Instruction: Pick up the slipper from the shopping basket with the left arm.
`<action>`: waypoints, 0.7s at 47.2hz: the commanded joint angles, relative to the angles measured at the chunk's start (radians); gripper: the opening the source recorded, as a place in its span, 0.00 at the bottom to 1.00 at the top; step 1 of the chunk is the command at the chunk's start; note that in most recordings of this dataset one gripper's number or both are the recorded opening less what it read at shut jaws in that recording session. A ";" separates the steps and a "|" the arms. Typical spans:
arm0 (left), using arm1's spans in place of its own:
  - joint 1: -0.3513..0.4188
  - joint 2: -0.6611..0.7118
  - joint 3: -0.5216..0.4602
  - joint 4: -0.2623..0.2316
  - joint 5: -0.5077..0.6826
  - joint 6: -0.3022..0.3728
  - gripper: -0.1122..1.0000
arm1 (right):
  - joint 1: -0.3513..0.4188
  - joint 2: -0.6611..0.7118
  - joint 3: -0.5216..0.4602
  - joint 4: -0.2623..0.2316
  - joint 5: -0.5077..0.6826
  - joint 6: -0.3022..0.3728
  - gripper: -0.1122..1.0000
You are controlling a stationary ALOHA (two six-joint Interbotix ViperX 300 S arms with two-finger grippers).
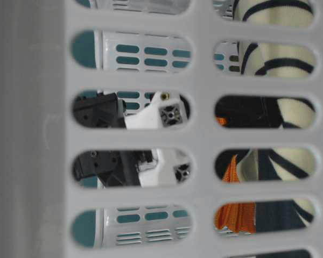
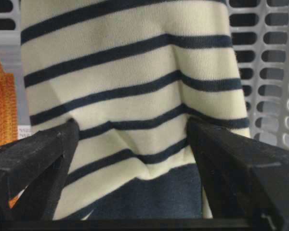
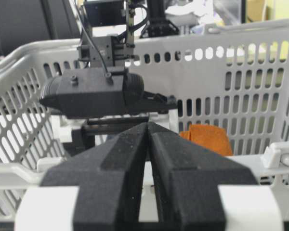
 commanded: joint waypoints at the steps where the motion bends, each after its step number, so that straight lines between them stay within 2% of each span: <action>1: 0.000 -0.006 0.003 0.003 -0.011 0.003 0.91 | 0.000 0.006 -0.006 0.003 -0.006 0.000 0.10; 4: 0.000 -0.006 0.000 0.003 -0.011 0.003 0.89 | 0.000 0.006 -0.005 0.003 -0.005 0.000 0.10; 8: 0.000 -0.014 -0.011 0.003 -0.006 0.005 0.78 | 0.000 0.006 -0.005 0.003 -0.006 0.000 0.10; 18: -0.002 -0.072 -0.060 0.003 0.048 0.005 0.24 | -0.002 0.006 -0.005 0.003 -0.006 0.000 0.10; 20: -0.002 -0.081 -0.071 0.003 0.061 0.005 0.16 | -0.003 0.006 -0.005 0.003 -0.008 0.000 0.10; 27: -0.002 -0.104 -0.132 0.003 0.132 0.006 0.15 | -0.009 0.006 -0.005 0.003 -0.009 0.000 0.10; 33: -0.002 -0.110 -0.219 0.003 0.239 0.009 0.15 | -0.009 0.003 -0.005 0.003 -0.006 0.000 0.10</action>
